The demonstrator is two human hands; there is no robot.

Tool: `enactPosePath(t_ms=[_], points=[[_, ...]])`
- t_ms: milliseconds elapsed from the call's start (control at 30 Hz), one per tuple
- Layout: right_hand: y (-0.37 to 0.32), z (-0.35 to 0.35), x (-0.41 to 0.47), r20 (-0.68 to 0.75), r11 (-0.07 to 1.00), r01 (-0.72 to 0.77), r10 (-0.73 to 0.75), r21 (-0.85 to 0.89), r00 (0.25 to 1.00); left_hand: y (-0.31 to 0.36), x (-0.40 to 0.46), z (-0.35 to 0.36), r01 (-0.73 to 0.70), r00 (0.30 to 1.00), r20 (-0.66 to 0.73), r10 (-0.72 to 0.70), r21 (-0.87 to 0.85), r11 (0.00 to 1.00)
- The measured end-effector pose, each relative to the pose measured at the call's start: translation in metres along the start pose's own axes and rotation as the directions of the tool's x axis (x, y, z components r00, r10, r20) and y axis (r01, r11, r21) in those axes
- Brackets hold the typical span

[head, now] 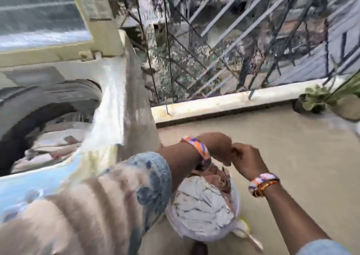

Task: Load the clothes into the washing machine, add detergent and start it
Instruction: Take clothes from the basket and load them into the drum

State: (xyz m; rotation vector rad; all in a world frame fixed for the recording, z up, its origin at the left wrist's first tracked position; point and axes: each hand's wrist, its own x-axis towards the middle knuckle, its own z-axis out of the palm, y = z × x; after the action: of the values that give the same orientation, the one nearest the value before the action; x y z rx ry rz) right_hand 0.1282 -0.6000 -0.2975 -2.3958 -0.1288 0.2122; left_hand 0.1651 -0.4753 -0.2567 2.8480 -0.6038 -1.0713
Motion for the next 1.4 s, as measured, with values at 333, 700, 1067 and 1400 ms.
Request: enactPosePath(t_ms=[333, 700, 1067, 1400], points=[[0.148, 0.151, -0.073, 0.671, 0.942, -0.242, 0.337, -0.234, 0.66, -0.03, 0.035, 0.141, 0.363, 0.925, 0.276, -0.262, -0.434, 0.825], [0.204, 0.277, -0.051, 0.71, 0.954, -0.241, 0.293, -0.176, 0.64, -0.085, 0.059, 0.285, 0.544, 0.829, 0.44, -0.346, -0.491, 0.68], [0.214, 0.282, -0.019, 0.56, 0.881, -0.393, 0.471, -0.263, 0.682, -0.076, 0.072, 0.313, 0.522, 0.844, 0.438, -0.309, -0.541, 0.66], [0.151, 0.22, -0.039, 0.6, 0.589, -0.682, 0.376, 0.433, 0.706, -0.041, 0.085, 0.313, 0.148, 0.979, 0.192, -0.067, -0.448, 0.882]])
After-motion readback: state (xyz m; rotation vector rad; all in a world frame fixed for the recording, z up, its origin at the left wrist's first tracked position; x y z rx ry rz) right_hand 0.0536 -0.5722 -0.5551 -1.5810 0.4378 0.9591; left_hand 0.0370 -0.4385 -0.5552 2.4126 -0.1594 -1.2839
